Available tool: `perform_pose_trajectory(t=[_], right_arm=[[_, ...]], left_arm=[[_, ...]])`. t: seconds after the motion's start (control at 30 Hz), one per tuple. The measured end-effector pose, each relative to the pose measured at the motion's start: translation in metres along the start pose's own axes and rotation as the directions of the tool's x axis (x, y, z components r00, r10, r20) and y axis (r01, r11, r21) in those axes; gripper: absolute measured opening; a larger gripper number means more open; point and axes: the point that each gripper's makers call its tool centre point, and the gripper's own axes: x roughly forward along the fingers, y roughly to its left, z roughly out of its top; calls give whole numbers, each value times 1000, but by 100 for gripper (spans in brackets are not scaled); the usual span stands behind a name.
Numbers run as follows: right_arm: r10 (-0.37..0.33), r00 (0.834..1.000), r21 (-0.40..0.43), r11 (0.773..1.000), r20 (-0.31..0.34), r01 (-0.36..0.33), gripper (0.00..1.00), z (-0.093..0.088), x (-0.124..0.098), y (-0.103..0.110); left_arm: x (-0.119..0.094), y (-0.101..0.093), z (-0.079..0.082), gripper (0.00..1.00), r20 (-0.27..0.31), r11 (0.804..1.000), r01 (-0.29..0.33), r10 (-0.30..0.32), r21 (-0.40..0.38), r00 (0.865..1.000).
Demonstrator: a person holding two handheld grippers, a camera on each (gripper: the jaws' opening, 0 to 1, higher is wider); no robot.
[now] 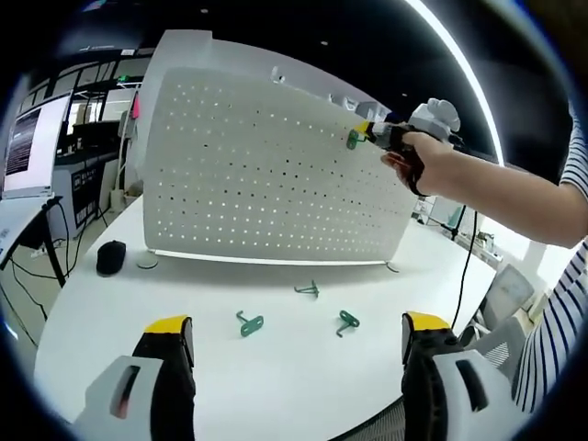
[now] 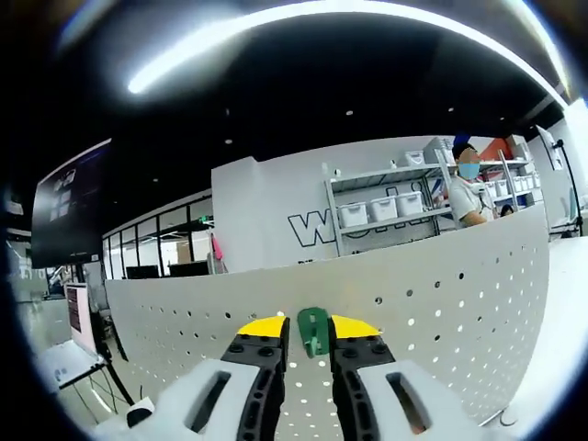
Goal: Insert the hook assembly into the mounting plate slot until the hook locks in place.
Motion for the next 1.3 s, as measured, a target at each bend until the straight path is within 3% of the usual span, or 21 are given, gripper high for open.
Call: perform_pose_trajectory(t=[0.3,0.63,0.8,1.17,1.3], right_arm=[[12,999,-30,999,-30,-13,17,-10,-30,-23],[39,987,-90,994,-157,-54,16,-52,-63,-47],[51,971,-120,990,-232,-80,16,-77,-87,-54],[79,948,-155,979,-307,-132,16,-109,-123,-50],[114,931,-156,972,-347,-177,16,-123,-135,-39]], left_arm=[[0,-1,-2,96,-7,1000,4,-5,-5,1000],[2,-3,-7,96,-39,1000,15,-15,12,999],[2,-5,-9,95,-46,1000,22,-21,22,999],[4,-8,-12,95,-61,999,38,-36,30,997],[5,-10,-14,96,-73,998,47,-44,32,996]])
